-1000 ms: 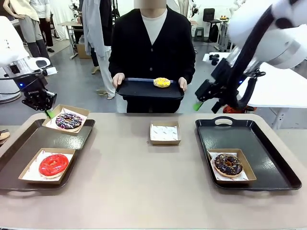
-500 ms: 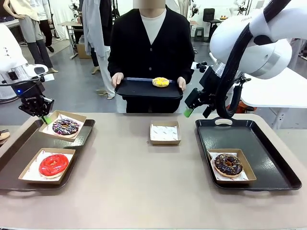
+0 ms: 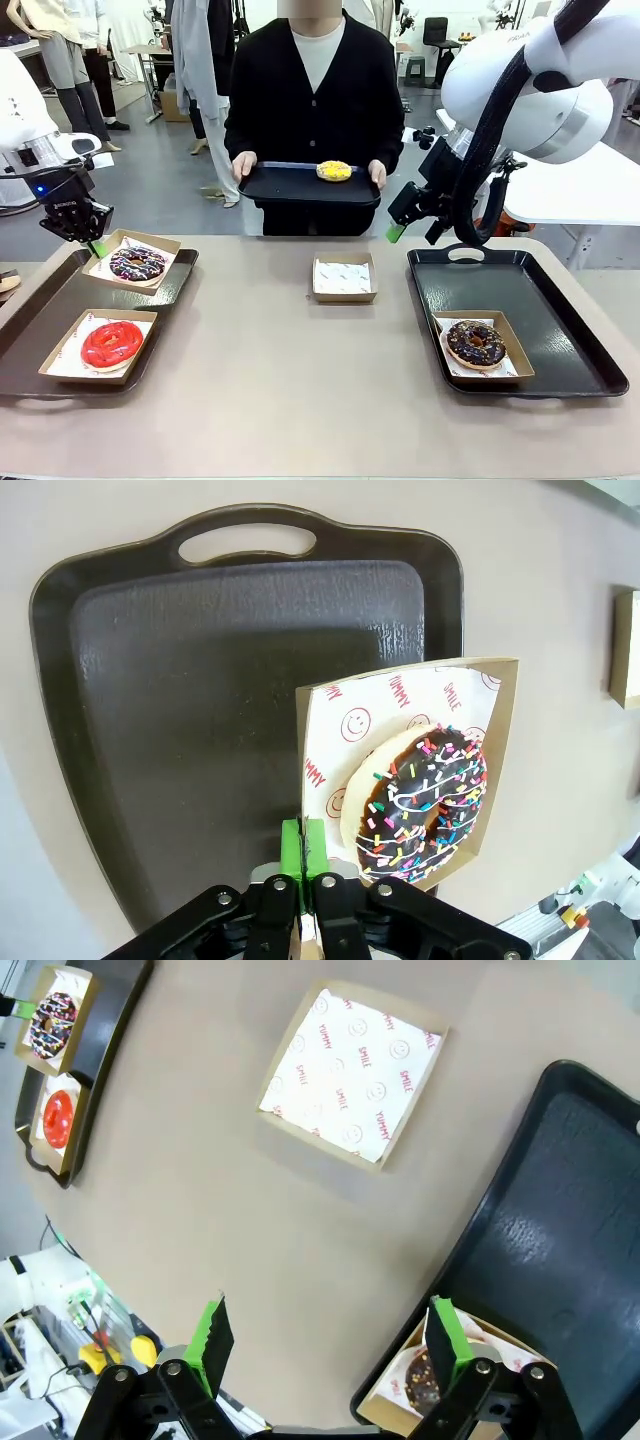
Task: Individually package the donuts and arrange them on the tray.
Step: Place the picked Paper togo box on the Handle tray while simultaneously picking up another Paper togo box from the table with the other hand.
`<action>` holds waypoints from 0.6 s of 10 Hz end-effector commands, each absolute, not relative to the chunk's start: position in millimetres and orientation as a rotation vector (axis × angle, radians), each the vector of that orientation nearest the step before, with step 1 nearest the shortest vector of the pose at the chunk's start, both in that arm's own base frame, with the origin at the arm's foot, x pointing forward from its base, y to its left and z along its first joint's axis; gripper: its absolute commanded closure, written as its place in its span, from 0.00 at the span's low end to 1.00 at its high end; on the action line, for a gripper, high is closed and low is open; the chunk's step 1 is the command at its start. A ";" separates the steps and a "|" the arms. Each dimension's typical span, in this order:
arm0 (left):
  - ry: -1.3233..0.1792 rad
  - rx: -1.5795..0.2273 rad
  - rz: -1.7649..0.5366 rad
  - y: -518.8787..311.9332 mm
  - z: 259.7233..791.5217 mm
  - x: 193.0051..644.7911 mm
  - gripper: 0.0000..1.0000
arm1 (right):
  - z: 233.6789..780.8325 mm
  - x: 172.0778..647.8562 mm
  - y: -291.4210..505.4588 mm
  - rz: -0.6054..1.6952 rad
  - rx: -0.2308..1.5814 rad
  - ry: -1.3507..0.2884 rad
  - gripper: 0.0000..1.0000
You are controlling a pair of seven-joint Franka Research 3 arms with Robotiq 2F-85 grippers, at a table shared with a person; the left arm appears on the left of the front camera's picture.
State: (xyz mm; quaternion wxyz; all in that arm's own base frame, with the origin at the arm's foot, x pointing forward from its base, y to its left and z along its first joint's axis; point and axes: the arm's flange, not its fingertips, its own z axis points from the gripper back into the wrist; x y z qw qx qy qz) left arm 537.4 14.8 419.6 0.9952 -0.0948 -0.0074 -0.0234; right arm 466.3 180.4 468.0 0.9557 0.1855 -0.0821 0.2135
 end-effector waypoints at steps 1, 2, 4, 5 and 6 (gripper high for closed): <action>-0.020 -0.192 -0.049 14.6 422.0 537.5 0.99 | 469.4 465.2 180.4 0.434 0.374 -0.169 0.00; -0.020 -0.192 -0.049 14.6 422.0 537.5 0.99 | 469.4 465.2 180.4 0.434 0.374 -0.169 0.00; -0.020 -0.192 -0.049 14.6 422.0 537.5 0.99 | 468.0 466.3 180.4 0.433 0.377 -0.167 0.00; -0.015 -0.190 -0.047 14.8 419.6 537.5 0.99 | 466.0 468.4 184.7 0.456 0.352 -0.167 0.00; -0.019 -0.173 -0.065 21.1 419.3 533.3 0.99 | 465.4 475.4 196.2 0.409 0.241 -0.165 0.00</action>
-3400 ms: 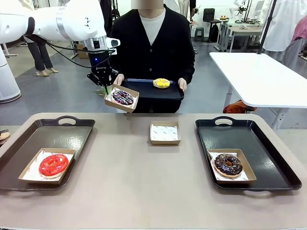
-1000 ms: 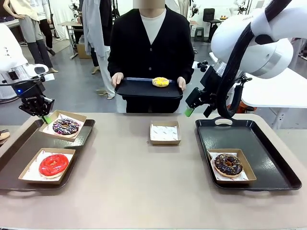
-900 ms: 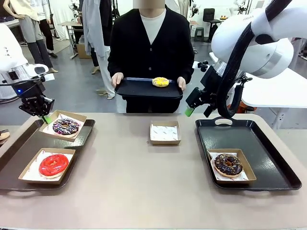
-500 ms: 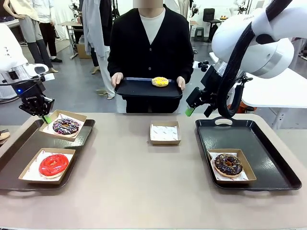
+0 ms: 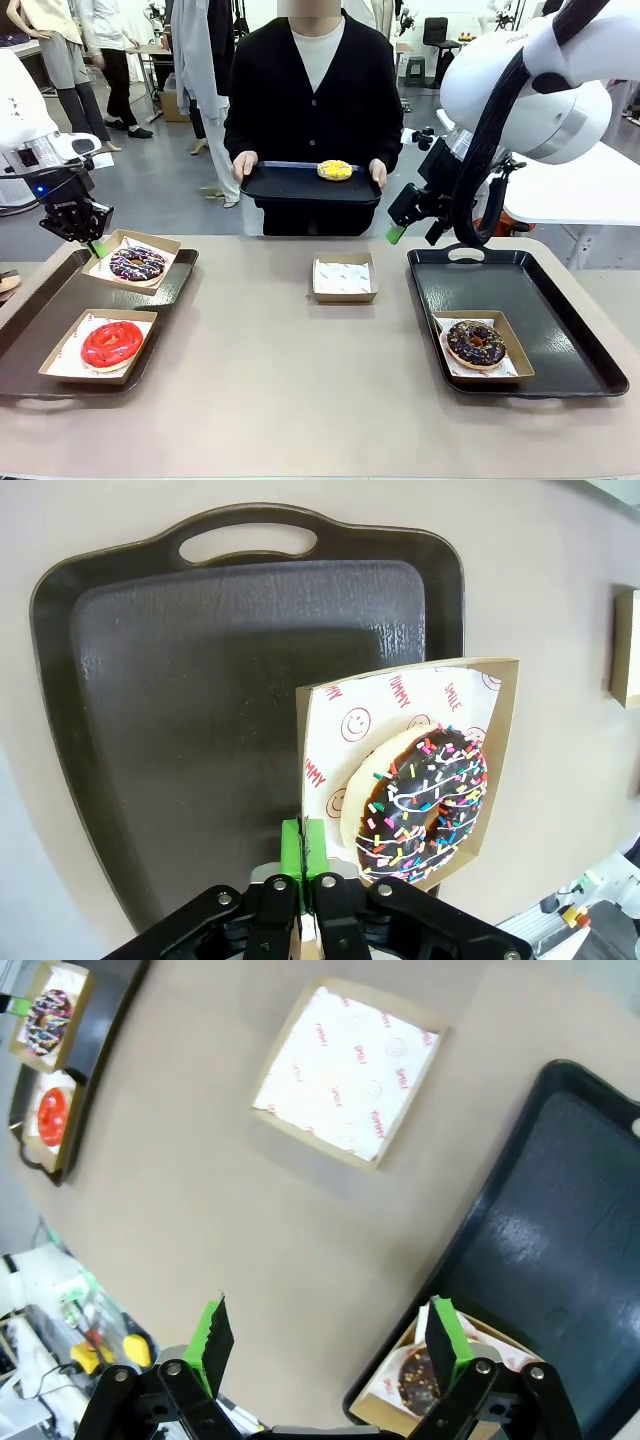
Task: Individually package the donuts and arrange them on the tray.
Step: Place the picked Paper togo box on the Handle tray while simultaneously picking up another Paper togo box from the table with the other hand.
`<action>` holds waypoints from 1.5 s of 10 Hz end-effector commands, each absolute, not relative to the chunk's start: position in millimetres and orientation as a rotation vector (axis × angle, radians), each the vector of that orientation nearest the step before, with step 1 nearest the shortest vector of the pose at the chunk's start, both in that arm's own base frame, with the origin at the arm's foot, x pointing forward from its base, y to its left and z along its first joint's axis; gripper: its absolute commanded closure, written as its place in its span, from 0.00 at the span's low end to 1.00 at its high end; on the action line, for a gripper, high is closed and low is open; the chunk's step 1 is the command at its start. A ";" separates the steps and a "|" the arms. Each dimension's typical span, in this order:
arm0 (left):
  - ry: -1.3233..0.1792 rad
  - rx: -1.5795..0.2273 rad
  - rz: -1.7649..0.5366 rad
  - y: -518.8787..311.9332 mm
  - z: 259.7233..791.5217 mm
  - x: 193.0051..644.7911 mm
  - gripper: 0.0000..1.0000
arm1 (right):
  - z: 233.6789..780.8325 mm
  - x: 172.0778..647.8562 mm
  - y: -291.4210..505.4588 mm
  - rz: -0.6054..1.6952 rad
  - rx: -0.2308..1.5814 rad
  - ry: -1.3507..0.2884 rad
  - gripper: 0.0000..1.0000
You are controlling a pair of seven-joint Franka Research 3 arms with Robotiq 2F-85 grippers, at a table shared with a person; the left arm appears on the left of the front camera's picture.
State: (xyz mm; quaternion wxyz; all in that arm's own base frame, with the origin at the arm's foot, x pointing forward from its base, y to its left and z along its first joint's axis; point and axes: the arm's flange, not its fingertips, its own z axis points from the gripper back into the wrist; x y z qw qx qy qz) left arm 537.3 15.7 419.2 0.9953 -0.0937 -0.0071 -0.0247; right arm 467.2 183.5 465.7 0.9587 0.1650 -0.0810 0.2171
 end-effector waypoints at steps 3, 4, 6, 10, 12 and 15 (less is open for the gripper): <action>-0.034 -0.140 -0.038 38.9 407.9 529.3 0.99 | 467.1 502.9 232.7 0.351 0.115 -0.123 0.00; -0.033 -0.145 -0.032 42.2 403.9 529.0 0.99 | 464.8 517.7 250.8 0.280 0.105 -0.091 0.00; -0.033 -0.153 -0.030 41.8 398.1 528.1 0.99 | 457.1 545.2 277.6 0.159 0.104 -0.049 0.00; -0.037 -0.152 -0.049 37.4 389.4 530.4 0.99 | 416.8 584.9 292.6 0.035 0.105 -0.029 0.00; -0.032 -0.136 -0.052 31.3 386.0 536.1 0.99 | 400.8 582.8 284.1 0.089 0.098 -0.036 0.00; -0.028 -0.120 -0.062 18.1 386.1 543.2 0.99 | 383.4 571.8 278.8 0.180 0.091 -0.084 0.00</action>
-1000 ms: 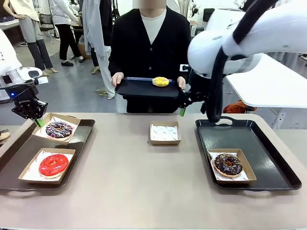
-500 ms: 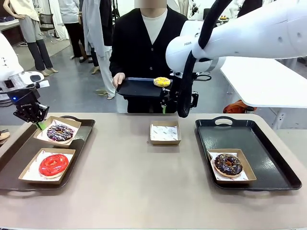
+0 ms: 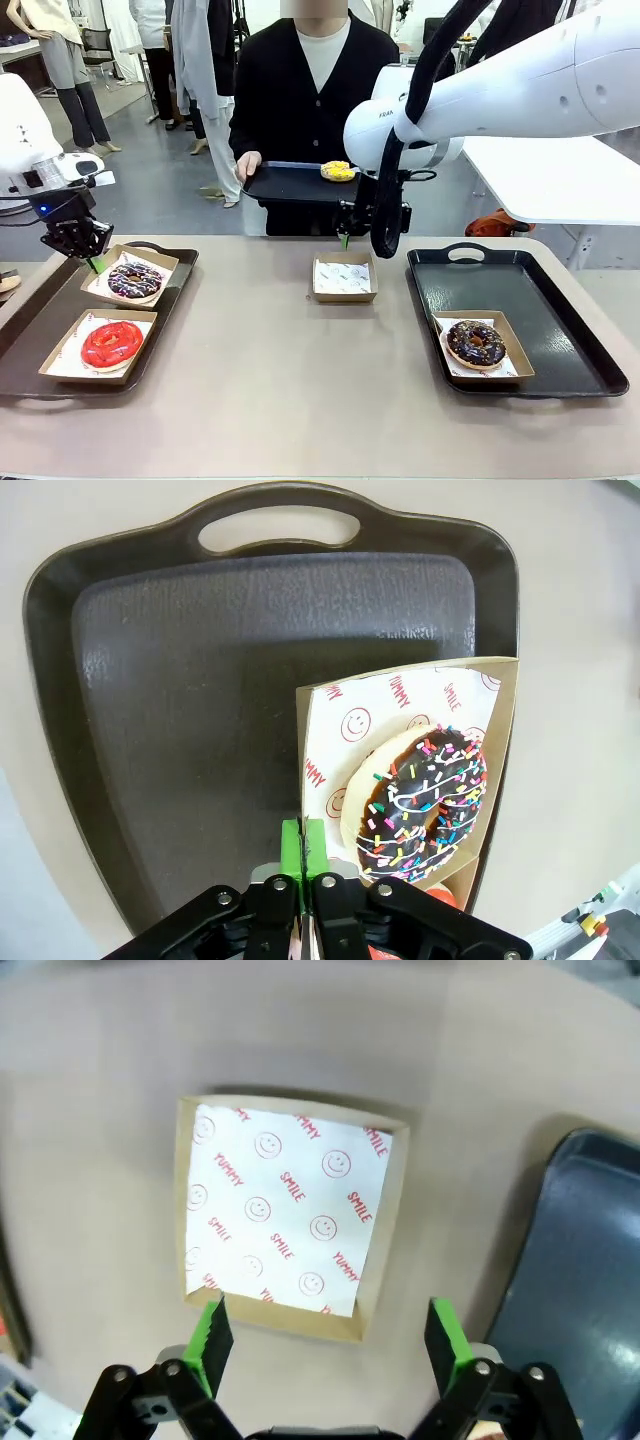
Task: Individually package the donuts and arrange them on the tray.
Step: Place the picked Paper togo box on the Handle tray while simultaneously picking up another Paper togo box from the table with the other hand.
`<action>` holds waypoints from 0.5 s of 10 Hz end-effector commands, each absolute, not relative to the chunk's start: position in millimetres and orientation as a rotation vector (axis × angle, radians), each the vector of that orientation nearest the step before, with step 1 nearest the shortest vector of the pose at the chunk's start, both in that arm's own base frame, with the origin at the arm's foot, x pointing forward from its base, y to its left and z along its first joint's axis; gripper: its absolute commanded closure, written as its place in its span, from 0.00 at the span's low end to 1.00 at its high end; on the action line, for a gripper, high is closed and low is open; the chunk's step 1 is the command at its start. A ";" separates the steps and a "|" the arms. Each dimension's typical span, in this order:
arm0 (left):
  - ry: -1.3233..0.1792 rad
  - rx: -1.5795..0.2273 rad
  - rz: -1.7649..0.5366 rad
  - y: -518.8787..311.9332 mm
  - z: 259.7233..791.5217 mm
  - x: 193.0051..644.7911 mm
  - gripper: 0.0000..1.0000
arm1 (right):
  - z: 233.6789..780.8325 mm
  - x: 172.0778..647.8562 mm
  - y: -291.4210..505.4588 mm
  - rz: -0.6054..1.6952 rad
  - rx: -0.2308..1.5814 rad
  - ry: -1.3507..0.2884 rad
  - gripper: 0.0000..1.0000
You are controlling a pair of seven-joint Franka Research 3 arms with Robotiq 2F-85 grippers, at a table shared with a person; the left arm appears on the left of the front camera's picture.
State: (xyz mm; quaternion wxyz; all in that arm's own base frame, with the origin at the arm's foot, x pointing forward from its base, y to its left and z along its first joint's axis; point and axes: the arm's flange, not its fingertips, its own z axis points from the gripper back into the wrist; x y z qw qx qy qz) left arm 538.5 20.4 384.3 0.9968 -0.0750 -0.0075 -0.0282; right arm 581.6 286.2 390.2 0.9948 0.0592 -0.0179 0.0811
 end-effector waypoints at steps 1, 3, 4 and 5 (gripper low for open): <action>-0.028 -0.115 -0.056 15.7 386.4 546.3 0.99 | 376.9 569.3 277.0 0.161 0.085 -0.087 0.00; -0.025 -0.112 -0.050 9.4 386.7 552.1 0.99 | 362.8 563.3 271.2 0.144 0.089 -0.082 0.00; -0.024 -0.110 -0.048 7.5 387.0 553.5 0.99 | 357.4 559.8 268.4 0.124 0.083 -0.073 0.00; -0.024 -0.109 -0.046 5.4 385.5 555.2 0.99 | 353.6 558.8 264.0 0.100 0.079 -0.074 0.00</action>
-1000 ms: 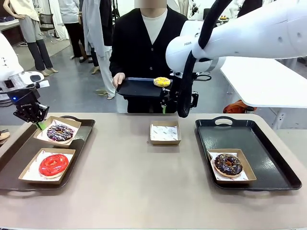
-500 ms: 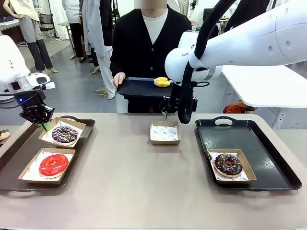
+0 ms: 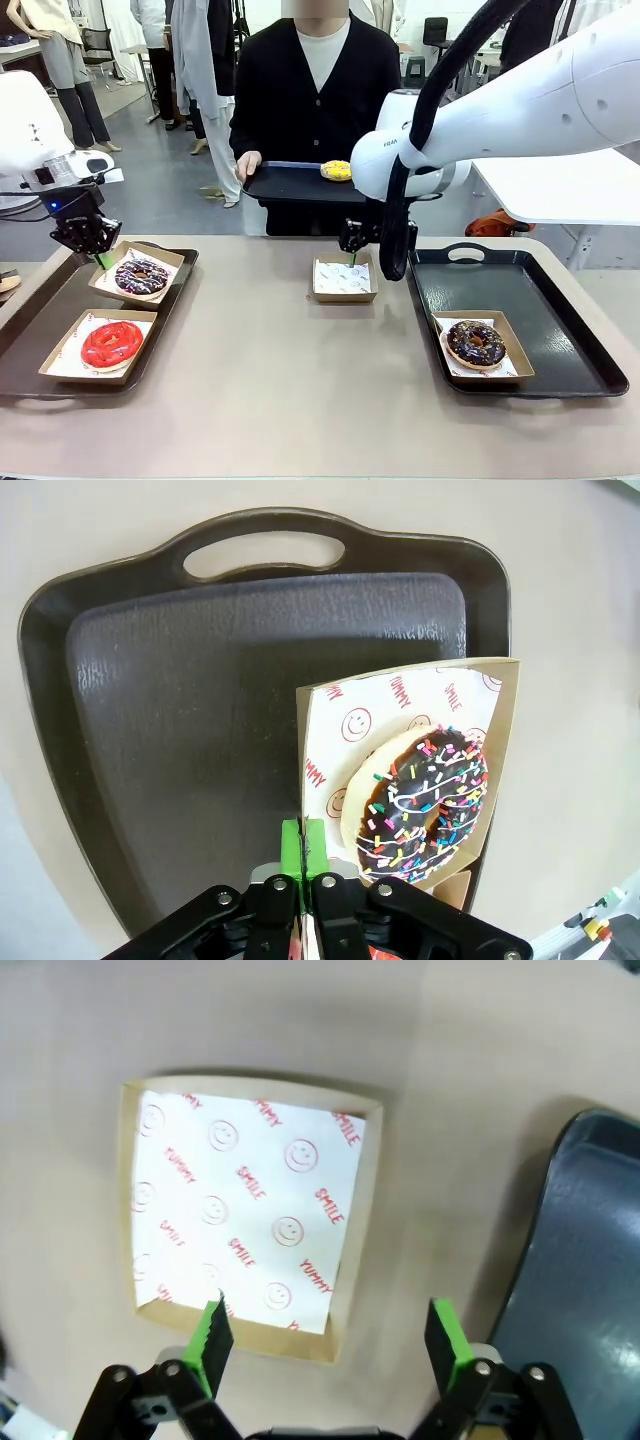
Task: Individually package the donuts and arrange them on the tray.
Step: Place the picked Paper togo box on the Handle tray while simultaneously picking up another Paper togo box from the table with the other hand.
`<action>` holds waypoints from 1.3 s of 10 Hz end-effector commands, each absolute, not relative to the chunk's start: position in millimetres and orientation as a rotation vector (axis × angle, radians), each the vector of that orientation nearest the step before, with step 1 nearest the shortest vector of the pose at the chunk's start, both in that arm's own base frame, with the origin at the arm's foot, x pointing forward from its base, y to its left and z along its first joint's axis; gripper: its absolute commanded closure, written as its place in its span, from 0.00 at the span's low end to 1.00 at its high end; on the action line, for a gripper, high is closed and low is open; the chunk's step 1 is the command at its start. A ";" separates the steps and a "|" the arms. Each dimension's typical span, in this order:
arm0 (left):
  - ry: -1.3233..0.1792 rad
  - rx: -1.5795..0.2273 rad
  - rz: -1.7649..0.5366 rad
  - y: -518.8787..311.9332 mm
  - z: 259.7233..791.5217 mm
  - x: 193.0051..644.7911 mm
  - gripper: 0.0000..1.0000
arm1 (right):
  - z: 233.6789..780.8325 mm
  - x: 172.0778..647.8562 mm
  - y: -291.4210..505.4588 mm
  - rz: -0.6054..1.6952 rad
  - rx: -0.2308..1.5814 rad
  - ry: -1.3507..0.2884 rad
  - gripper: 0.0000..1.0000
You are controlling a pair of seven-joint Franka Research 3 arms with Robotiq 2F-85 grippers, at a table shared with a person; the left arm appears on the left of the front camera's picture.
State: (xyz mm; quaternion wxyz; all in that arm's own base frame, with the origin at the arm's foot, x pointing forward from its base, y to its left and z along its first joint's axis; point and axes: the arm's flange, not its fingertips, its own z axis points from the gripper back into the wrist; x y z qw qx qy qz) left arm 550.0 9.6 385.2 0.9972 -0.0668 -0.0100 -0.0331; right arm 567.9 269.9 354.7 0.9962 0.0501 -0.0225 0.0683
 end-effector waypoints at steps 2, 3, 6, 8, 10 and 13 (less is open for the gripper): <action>-0.028 -0.102 -0.040 4.4 384.7 555.6 0.99 | 346.0 558.2 258.0 0.085 0.097 -0.086 0.00; -0.024 -0.102 -0.035 4.2 385.4 555.2 0.99 | 342.3 559.9 256.1 0.077 0.104 -0.088 0.00; -0.024 -0.098 -0.043 5.0 385.4 554.8 0.99 | 327.9 567.0 257.3 0.046 0.088 -0.088 0.00; -0.020 -0.089 -0.050 4.9 385.0 556.2 0.99 | 321.8 570.3 260.5 0.041 0.081 -0.085 0.00; 0.007 -0.075 -0.032 0.8 381.0 562.6 0.99 | 313.3 572.5 264.6 0.030 0.065 -0.071 0.00; 0.019 -0.059 -0.019 -4.7 379.8 566.4 0.99 | 311.4 573.0 266.4 0.028 0.053 -0.072 0.00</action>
